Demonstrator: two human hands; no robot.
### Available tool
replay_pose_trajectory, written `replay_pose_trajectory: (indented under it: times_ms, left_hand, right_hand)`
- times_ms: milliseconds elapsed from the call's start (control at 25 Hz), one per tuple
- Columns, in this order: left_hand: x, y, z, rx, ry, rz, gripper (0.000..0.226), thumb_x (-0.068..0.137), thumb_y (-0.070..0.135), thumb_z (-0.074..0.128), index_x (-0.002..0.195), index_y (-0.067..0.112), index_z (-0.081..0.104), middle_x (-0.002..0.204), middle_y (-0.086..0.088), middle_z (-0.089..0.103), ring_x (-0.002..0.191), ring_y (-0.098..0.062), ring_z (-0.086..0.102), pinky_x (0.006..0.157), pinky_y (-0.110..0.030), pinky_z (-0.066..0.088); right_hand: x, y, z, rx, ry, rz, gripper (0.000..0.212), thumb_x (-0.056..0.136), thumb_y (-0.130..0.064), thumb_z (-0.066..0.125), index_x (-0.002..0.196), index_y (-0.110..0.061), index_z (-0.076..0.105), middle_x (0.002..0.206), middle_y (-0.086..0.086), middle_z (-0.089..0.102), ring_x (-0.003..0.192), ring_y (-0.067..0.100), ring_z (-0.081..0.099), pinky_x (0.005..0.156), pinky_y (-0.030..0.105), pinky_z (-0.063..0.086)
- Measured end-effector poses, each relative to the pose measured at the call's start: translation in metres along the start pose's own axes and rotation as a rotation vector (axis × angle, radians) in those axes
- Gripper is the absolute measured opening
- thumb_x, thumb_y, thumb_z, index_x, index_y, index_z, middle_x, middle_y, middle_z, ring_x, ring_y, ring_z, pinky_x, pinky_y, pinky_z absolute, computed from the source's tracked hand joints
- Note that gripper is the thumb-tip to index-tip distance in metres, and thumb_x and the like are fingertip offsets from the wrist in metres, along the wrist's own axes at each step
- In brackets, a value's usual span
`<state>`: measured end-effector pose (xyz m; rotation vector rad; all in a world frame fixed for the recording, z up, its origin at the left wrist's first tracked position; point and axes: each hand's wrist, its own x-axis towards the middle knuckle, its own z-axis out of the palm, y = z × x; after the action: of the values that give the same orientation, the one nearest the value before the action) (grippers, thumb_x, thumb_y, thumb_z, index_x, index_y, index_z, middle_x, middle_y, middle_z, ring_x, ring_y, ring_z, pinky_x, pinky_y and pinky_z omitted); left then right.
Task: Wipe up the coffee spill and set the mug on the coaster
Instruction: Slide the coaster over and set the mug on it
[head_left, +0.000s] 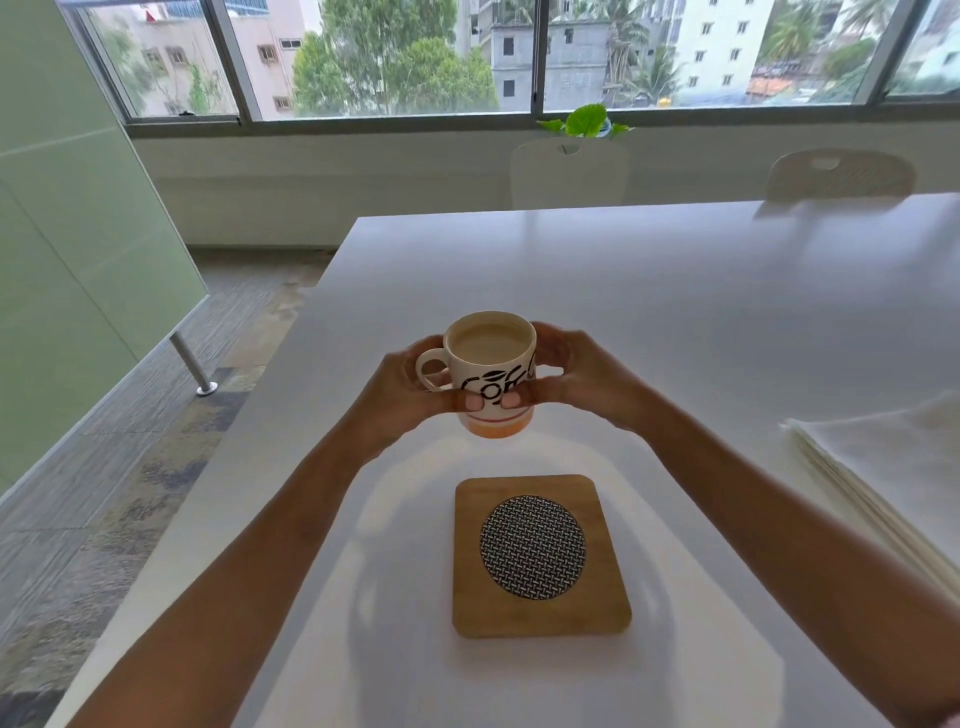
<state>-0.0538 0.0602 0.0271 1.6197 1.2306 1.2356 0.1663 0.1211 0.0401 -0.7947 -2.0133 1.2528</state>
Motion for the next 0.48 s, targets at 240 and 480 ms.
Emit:
replay_pose_trajectory:
  times_ms: [240, 480]
  left_hand:
    - [-0.023, 0.011, 0.014, -0.048, -0.078, -0.020, 0.058, 0.068, -0.013, 0.078, 0.117, 0.013, 0.062, 0.097, 0.011, 0.075, 0.096, -0.005, 0.071, 0.073, -0.018, 0.055]
    - [-0.050, 0.010, 0.025, -0.050, -0.175, -0.055, 0.060, 0.065, -0.010, 0.082, 0.120, 0.008, 0.064, 0.108, -0.001, 0.074, 0.103, -0.013, 0.070, 0.079, -0.024, 0.056]
  right_hand:
    - [-0.033, -0.006, 0.001, -0.088, 0.028, 0.026, 0.075, 0.062, -0.009, 0.088, 0.128, -0.014, 0.054, 0.122, 0.003, 0.066, 0.114, 0.017, 0.062, 0.096, 0.033, 0.053]
    - [-0.073, -0.007, 0.015, -0.162, 0.065, 0.090, 0.091, 0.040, -0.046, 0.089, 0.119, -0.022, 0.051, 0.116, -0.003, 0.065, 0.113, 0.016, 0.061, 0.091, 0.047, 0.055]
